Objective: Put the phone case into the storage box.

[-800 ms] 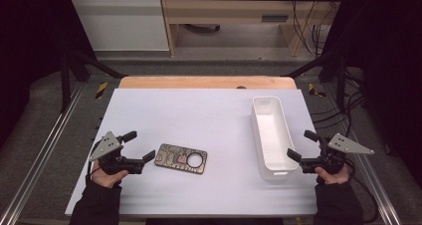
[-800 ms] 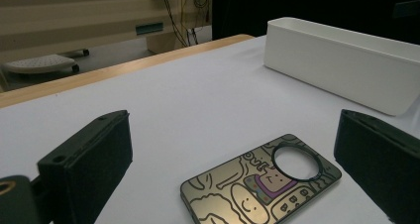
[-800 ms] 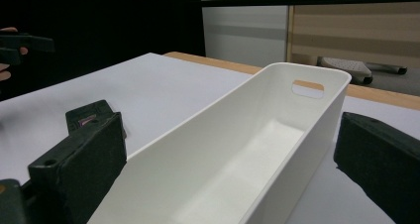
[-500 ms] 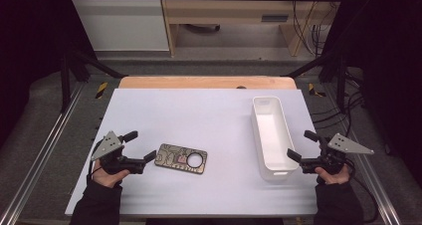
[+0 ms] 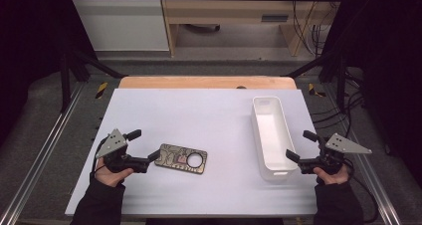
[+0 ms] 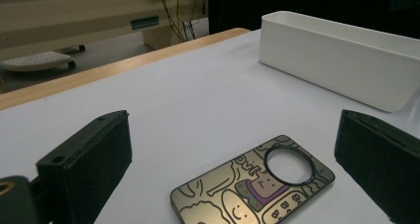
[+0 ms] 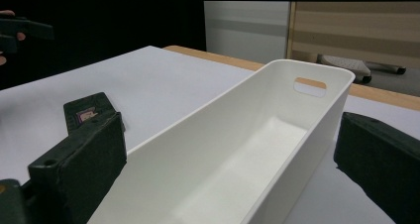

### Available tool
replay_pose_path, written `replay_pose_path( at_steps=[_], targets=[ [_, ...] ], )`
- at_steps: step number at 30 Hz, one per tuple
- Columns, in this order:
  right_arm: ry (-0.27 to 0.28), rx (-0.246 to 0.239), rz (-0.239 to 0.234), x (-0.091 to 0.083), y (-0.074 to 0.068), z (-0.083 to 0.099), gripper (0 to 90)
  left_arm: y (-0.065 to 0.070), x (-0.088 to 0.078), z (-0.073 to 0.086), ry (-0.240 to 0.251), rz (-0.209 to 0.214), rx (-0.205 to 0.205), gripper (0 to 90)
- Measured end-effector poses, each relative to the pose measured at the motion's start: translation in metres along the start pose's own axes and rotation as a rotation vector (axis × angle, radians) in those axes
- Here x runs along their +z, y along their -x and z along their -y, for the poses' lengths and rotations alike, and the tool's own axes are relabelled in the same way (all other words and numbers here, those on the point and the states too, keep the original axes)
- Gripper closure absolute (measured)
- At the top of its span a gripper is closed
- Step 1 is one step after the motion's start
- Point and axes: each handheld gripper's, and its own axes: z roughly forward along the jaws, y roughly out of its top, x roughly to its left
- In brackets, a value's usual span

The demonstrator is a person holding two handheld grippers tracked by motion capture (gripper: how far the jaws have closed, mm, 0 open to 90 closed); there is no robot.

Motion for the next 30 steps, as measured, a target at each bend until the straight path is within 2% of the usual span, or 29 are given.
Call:
replay_pose_path(
  at_steps=[14,23,30],
  targets=[
    [0.003,-0.009,0.000,0.001,-0.001,-0.001,0.4,0.005,0.008,-0.013,-0.023,0.012,0.016,0.7],
    [0.003,-0.009,0.000,0.000,-0.001,-0.002,0.4,0.008,0.019,-0.021,-0.066,0.018,0.039,0.7],
    [0.003,-0.007,-0.001,0.001,-0.001,-0.001,0.4,0.004,0.034,-0.022,-0.109,0.018,0.034,0.7]
  ],
)
